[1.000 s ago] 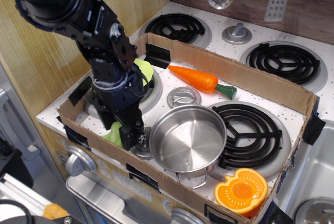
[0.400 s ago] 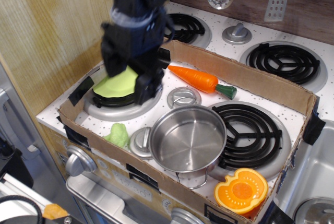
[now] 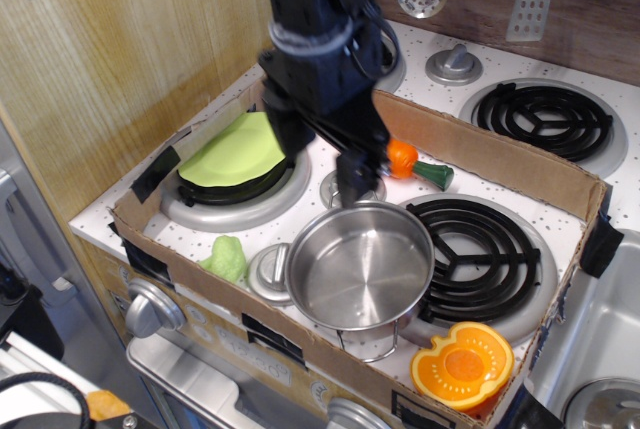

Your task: Take broccoli out of pan

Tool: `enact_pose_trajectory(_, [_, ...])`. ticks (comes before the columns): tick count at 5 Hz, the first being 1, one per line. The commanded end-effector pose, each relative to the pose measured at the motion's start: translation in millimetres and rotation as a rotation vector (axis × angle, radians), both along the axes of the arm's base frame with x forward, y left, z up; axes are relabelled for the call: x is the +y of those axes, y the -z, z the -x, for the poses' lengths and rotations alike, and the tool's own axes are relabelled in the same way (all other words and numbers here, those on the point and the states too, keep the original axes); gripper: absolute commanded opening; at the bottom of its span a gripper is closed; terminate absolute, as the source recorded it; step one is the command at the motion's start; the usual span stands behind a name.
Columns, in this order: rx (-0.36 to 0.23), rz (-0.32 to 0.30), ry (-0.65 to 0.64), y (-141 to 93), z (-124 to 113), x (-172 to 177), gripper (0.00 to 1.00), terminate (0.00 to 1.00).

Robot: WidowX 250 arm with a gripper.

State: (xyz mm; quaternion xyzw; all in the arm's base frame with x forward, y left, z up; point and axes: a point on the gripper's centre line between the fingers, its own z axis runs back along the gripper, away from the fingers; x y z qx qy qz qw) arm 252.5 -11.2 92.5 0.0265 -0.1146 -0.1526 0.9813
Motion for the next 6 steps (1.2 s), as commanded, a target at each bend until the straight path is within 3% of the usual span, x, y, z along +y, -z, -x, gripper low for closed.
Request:
enact_pose_trajectory(1, [-0.050, 0.005, 0.006, -13.4, -3.6, -4.0, 1.00, 0.00])
enact_pose_trajectory(5, [-0.050, 0.005, 0.006, -13.4, -3.6, -4.0, 1.00, 0.00])
enact_pose_trajectory(6, [-0.050, 0.005, 0.006, -13.4, -3.6, -4.0, 1.00, 1.00])
